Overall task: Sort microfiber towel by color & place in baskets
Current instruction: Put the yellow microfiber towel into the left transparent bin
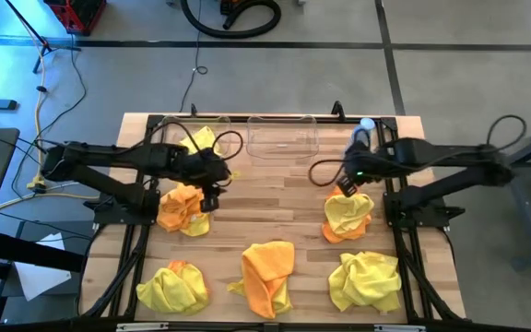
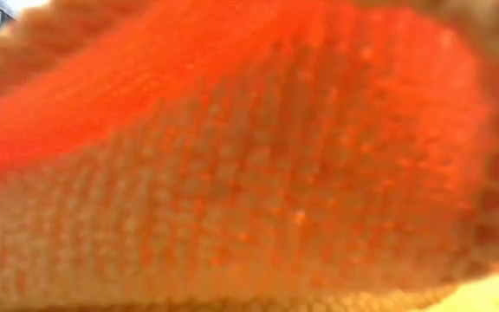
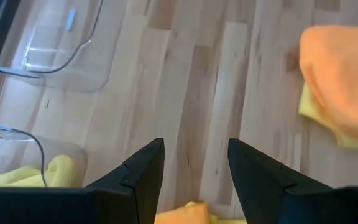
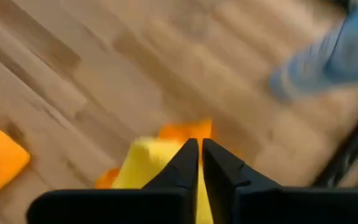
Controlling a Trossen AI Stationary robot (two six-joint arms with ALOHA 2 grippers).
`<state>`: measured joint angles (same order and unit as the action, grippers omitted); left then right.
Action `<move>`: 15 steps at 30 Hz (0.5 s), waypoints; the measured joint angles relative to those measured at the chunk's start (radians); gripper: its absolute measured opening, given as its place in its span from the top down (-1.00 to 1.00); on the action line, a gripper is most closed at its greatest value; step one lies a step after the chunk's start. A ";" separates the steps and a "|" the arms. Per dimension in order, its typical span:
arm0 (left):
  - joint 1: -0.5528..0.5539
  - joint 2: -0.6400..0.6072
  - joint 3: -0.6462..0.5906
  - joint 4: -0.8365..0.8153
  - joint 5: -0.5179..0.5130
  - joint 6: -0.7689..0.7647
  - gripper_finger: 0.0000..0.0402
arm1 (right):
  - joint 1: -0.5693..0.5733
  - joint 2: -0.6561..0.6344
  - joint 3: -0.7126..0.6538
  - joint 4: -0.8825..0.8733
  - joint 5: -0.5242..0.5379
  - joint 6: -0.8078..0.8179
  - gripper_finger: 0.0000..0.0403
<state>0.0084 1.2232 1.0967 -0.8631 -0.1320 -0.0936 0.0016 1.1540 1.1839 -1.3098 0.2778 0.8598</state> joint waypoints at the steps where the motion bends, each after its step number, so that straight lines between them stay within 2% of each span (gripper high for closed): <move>1: 0.010 -0.028 -0.027 0.009 0.011 0.012 0.18 | 0.004 0.030 0.009 -0.018 -0.028 0.043 0.82; 5: 0.052 -0.158 -0.157 0.021 0.043 0.016 0.18 | 0.038 0.107 0.012 -0.015 -0.105 0.193 0.54; 9: 0.077 -0.295 -0.248 0.034 0.064 -0.020 0.18 | 0.080 0.157 0.012 -0.019 -0.128 0.341 0.19; 15: 0.083 -0.418 -0.281 0.042 0.102 -0.056 0.18 | 0.134 0.236 0.013 -0.060 -0.132 0.488 -0.27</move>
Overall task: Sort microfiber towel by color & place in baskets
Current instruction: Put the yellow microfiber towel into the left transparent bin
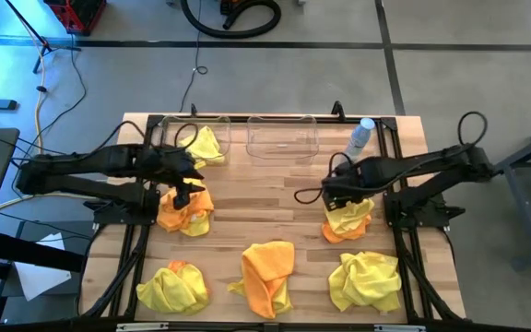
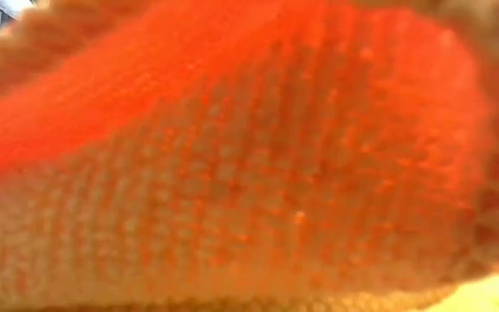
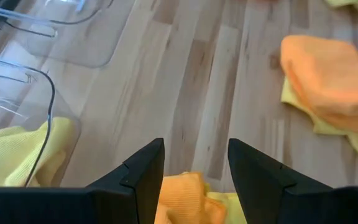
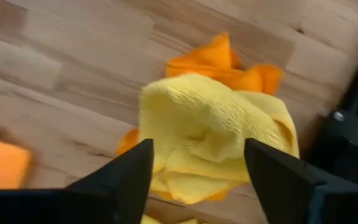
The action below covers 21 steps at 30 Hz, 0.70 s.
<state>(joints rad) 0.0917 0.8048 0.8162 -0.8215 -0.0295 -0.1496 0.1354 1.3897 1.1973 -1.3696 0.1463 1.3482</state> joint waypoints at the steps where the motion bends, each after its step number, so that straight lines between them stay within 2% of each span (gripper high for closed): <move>1: -0.001 -0.011 0.000 0.002 0.000 -0.007 0.18 | 0.004 0.019 0.000 -0.022 -0.001 0.008 -0.33; 4: -0.001 -0.033 0.000 0.005 0.001 -0.032 0.18 | 0.004 0.069 0.000 -0.069 -0.013 0.002 -0.41; 8: -0.001 -0.037 0.000 0.005 0.001 -0.072 0.18 | -0.009 0.109 -0.003 -0.061 0.023 -0.081 -0.42; 13: -0.001 -0.037 0.000 0.004 0.001 -0.093 0.18 | -0.046 0.076 -0.150 0.088 -0.036 -0.180 -0.36; 18: -0.001 -0.037 0.000 0.007 0.001 -0.151 0.18 | -0.050 0.021 -0.312 0.215 -0.044 -0.194 -0.22; 21: -0.001 -0.033 0.000 0.010 0.000 -0.154 0.18 | -0.050 0.003 -0.366 0.265 -0.043 -0.223 0.03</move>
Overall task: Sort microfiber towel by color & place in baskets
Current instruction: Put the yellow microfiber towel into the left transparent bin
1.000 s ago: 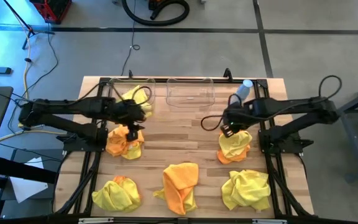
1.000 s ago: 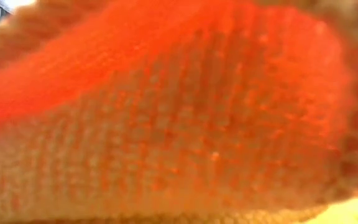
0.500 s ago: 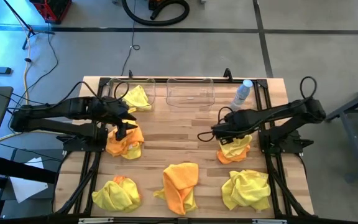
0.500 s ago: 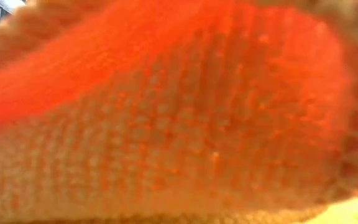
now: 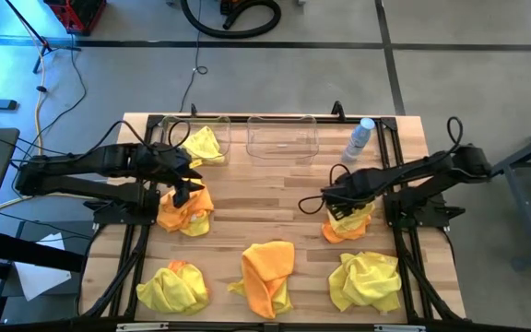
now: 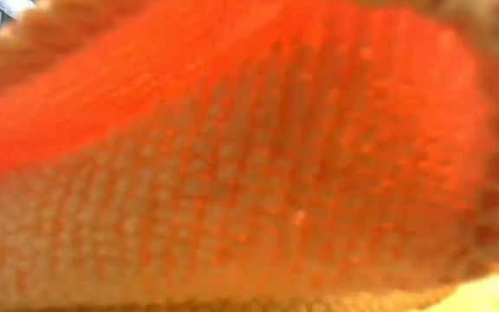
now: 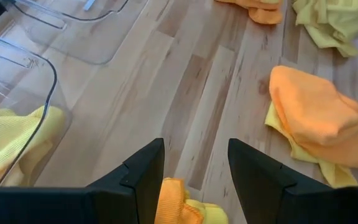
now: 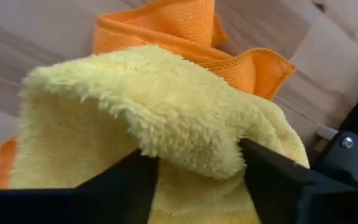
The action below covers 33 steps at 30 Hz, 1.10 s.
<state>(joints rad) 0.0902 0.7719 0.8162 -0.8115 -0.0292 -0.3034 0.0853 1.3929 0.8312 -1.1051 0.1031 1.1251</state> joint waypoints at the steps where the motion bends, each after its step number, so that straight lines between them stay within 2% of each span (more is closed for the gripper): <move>1: 0.000 0.002 0.000 0.005 -0.002 0.007 0.18 | 0.000 -0.008 -0.010 0.021 -0.001 -0.020 0.15; 5: 0.000 0.014 0.000 0.071 -0.009 -0.019 0.18 | 0.000 -0.044 0.001 0.009 0.009 -0.124 0.81; 6: 0.000 0.019 0.000 0.089 -0.009 -0.043 0.18 | 0.001 -0.059 0.018 -0.015 0.027 -0.158 0.90; 11: 0.000 0.051 0.000 0.169 -0.010 -0.095 0.18 | 0.017 -0.162 0.174 -0.202 0.172 -0.243 0.84; 15: 0.000 0.090 0.000 0.216 -0.032 -0.192 0.14 | 0.021 -0.250 0.307 -0.188 0.249 -0.300 0.96; 18: 0.000 0.131 0.000 0.283 -0.035 -0.233 0.05 | 0.019 -0.283 0.375 -0.116 0.286 -0.377 0.96; 24: -0.003 0.245 0.000 0.479 -0.022 -0.274 -0.15 | 0.000 -0.253 0.402 0.107 0.253 -0.628 0.98; 30: -0.040 0.363 0.006 0.826 -0.027 -0.141 -0.15 | -0.021 -0.177 0.398 0.325 0.139 -0.773 0.99; 33: -0.059 0.424 0.048 0.892 -0.057 -0.063 -0.13 | -0.033 -0.139 0.398 0.425 0.126 -0.818 0.99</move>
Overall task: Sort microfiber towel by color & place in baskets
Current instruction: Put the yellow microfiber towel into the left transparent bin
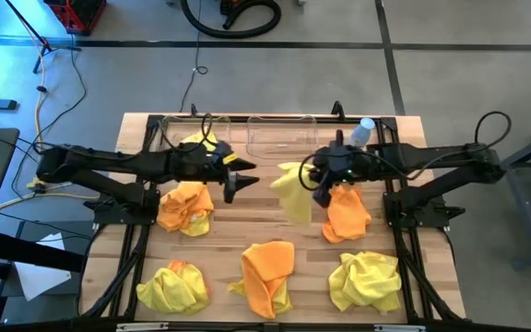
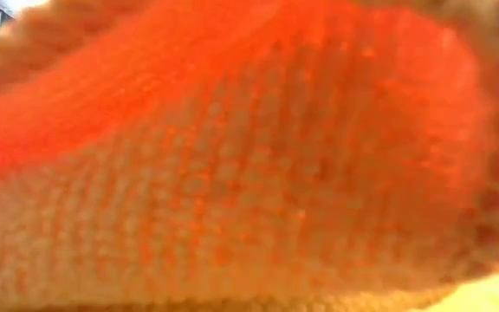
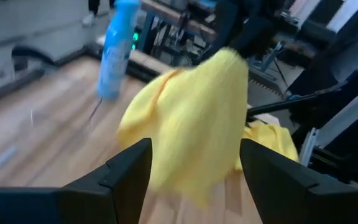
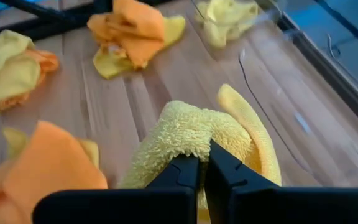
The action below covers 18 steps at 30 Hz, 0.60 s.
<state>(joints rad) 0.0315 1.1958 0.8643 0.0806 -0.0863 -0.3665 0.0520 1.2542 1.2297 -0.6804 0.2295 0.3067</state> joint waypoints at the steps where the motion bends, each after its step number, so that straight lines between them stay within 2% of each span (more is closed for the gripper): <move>1: -0.004 0.020 0.022 -0.003 -0.004 0.027 -0.13 | -0.004 0.011 0.000 0.033 -0.005 -0.014 0.99; 8: -0.016 0.174 0.188 -0.013 -0.006 0.221 -0.09 | -0.033 0.095 0.000 0.318 -0.153 -0.066 0.99; 14: -0.011 0.240 0.308 -0.152 0.001 0.371 -0.09 | -0.033 0.137 -0.002 0.433 -0.147 -0.084 0.99; 18: -0.011 0.254 0.321 -0.216 -0.004 0.414 -0.08 | -0.033 0.139 -0.001 0.494 -0.131 -0.105 0.99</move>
<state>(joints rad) 0.0200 1.4495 1.1855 -0.1352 -0.0906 0.0480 0.0193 1.3936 1.2289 -0.1860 0.0980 0.2018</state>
